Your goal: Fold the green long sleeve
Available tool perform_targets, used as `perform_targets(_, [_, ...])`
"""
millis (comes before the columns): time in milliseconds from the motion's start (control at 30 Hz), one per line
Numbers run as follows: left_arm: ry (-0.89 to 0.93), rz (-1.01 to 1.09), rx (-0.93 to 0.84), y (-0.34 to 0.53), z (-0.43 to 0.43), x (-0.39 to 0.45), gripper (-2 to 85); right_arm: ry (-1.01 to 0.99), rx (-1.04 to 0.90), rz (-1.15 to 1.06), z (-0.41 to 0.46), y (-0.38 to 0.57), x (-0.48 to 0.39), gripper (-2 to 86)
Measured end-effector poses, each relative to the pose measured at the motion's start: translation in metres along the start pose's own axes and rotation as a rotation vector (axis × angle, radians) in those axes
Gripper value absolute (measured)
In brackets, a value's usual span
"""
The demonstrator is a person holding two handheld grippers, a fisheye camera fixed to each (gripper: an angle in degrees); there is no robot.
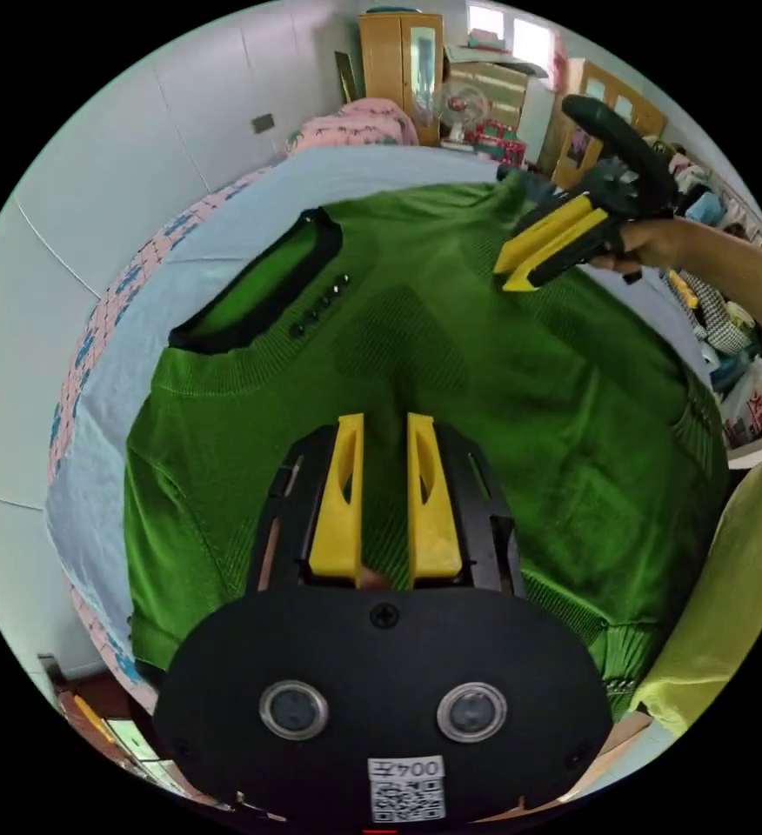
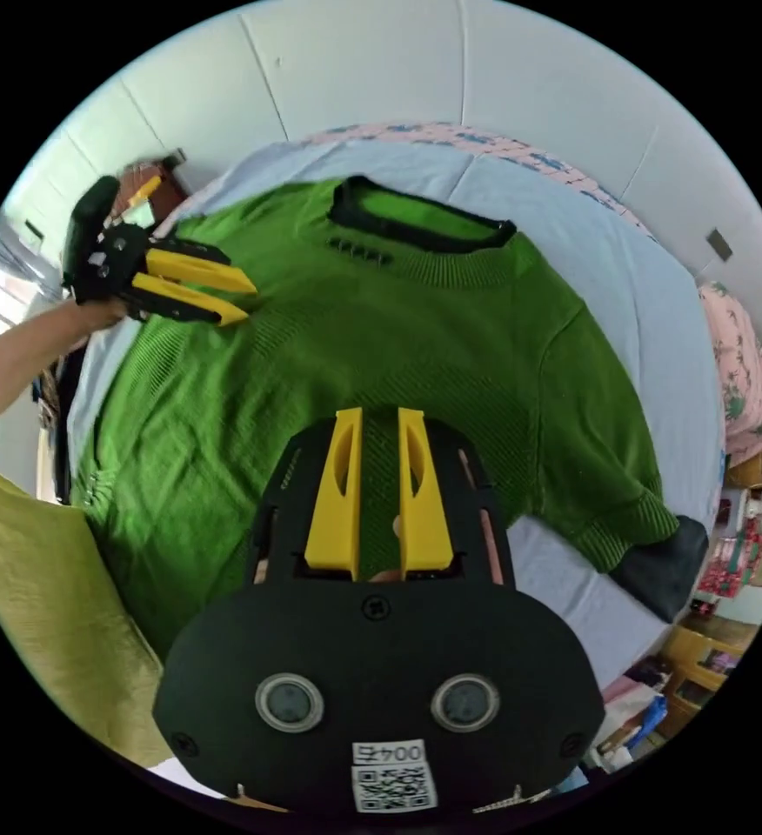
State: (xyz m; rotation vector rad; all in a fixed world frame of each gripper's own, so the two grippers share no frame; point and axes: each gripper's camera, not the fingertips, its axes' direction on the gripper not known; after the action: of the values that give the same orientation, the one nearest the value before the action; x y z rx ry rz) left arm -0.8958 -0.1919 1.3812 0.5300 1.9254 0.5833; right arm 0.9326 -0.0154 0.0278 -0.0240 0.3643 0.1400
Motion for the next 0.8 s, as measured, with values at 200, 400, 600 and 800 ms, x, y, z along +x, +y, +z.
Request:
perform_targets(200, [0.155, -0.230, 0.077, 0.017, -0.020, -0.036, 8.0, -0.052, 0.061, 0.108, -0.037, 0.030, 0.010, 6.5])
perform_targets(400, [0.173, -0.244, 0.094, 0.044, -0.070, 0.003, 7.7, -0.196, 0.088, 0.196, -0.093, 0.099, -0.002, 5.2])
perform_targets(600, [0.241, -0.376, 0.039, 0.109, -0.095, 0.069, 7.7, -0.273, 0.039, 0.230, -0.125, 0.185, -0.043, 5.7])
perform_targets(800, [0.237, -0.504, -0.065, 0.168, -0.097, 0.116, 7.6, -0.306, -0.077, 0.164, -0.133, 0.227, -0.090, 6.5])
